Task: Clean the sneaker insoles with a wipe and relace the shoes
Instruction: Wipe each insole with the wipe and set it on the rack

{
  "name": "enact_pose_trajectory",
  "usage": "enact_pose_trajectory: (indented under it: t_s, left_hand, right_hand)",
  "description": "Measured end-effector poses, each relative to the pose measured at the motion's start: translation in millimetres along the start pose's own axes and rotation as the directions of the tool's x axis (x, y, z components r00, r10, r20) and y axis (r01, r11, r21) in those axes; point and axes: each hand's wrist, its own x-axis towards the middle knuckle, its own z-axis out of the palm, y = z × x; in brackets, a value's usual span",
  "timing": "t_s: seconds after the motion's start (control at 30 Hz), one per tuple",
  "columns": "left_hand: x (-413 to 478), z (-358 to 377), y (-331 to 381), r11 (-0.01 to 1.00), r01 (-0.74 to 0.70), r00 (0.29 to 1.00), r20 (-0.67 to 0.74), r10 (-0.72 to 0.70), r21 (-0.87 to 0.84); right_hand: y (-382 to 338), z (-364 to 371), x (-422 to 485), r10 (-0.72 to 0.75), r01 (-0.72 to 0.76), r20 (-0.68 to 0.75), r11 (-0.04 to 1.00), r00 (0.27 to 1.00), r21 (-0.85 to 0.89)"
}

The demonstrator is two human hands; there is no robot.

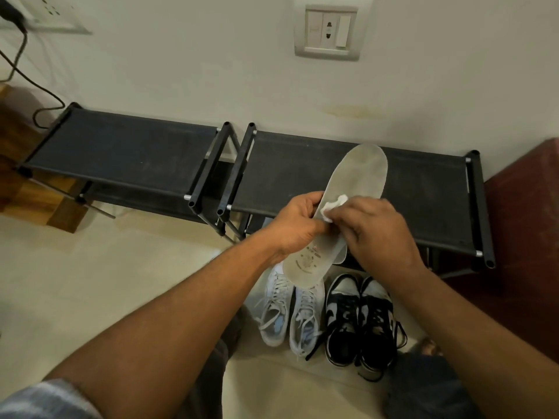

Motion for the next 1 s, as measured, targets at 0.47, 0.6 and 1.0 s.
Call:
enact_pose_trajectory:
  t_s: [0.47,0.6,1.0]
  left_hand:
    - [2,-9,6,1.0,0.02,0.997,-0.081,-0.018,0.021]
    - [1,-9,4,1.0,0.013,0.993,-0.115,-0.013,-0.003]
    - [3,-13,7,1.0,0.001,0.992,-0.13,-0.001,0.001]
  right_hand:
    - [33,-13,7,0.27,-0.268,-0.086,0.963,0.959,0.039]
    - [5,2,-3,0.02,-0.02,0.042,1.0,0.999,-0.006]
    - [28,-7,4,0.243,-0.243,-0.043,0.97,0.969,0.02]
